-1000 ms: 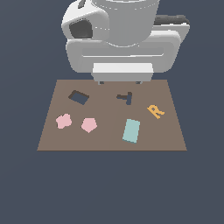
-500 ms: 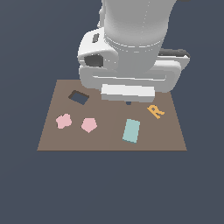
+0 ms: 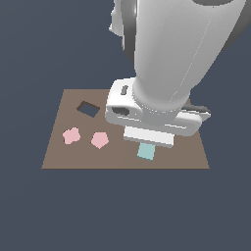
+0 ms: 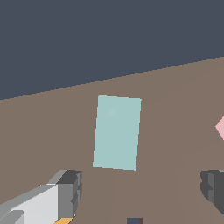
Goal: Insert a designated object into the corresponding slot on a board.
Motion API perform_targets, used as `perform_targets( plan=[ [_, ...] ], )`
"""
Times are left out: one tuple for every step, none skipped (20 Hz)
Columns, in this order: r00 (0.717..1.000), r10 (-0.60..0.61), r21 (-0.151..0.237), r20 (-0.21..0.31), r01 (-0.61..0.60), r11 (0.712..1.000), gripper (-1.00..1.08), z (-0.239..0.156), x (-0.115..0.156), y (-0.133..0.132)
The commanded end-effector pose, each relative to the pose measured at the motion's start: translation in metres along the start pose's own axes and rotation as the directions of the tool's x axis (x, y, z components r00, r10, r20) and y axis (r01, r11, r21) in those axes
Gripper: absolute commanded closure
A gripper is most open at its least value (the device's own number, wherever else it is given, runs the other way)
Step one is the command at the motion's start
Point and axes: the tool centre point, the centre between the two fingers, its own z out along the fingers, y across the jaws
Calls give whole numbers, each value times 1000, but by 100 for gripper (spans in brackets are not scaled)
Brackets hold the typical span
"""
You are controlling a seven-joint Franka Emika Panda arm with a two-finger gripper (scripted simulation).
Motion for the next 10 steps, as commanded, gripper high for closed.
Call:
perform_targets(
  plan=[
    [1000, 26, -2, 0, -26, 1000, -92, 13, 8, -5],
    [999, 34, -3, 1, -34, 999, -92, 17, 10, -7],
    [999, 41, -3, 1, -41, 999, -92, 21, 12, -8],
    [999, 48, -4, 2, -48, 999, -92, 24, 14, -9],
    [999, 54, -4, 2, -54, 999, -92, 27, 16, -10],
    [998, 59, -4, 3, -59, 998, -92, 30, 18, -11],
    [998, 64, -5, 3, -64, 998, -92, 32, 19, -12],
    [998, 68, -5, 3, -68, 998, -92, 34, 21, -13],
    [997, 71, -5, 4, -71, 997, -92, 36, 22, -14],
    [997, 74, -5, 4, -74, 997, -92, 37, 23, -14]
  ],
)
